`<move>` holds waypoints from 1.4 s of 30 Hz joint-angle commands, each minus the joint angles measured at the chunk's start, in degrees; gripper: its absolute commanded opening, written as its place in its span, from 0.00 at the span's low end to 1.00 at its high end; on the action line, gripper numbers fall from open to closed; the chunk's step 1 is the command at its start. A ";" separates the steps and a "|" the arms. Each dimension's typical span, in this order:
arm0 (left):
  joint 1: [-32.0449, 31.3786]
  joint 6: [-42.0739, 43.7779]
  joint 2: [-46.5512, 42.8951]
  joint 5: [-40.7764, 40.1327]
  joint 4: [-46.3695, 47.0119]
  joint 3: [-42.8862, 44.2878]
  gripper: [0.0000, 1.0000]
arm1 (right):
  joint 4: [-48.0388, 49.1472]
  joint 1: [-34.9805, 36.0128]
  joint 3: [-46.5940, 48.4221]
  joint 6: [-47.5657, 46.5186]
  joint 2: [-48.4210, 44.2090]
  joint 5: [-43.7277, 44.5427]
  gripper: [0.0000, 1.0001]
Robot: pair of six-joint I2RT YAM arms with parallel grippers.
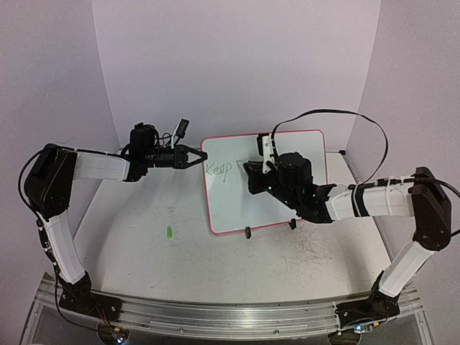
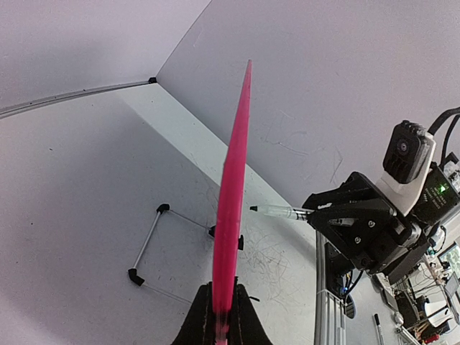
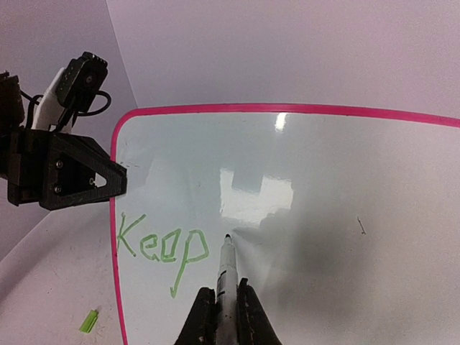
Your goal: Write a sentence on the whiteboard
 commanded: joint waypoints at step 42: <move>0.25 0.35 -2.85 0.59 2.12 0.37 0.00 | -1.23 0.54 0.35 1.80 -3.33 1.46 0.00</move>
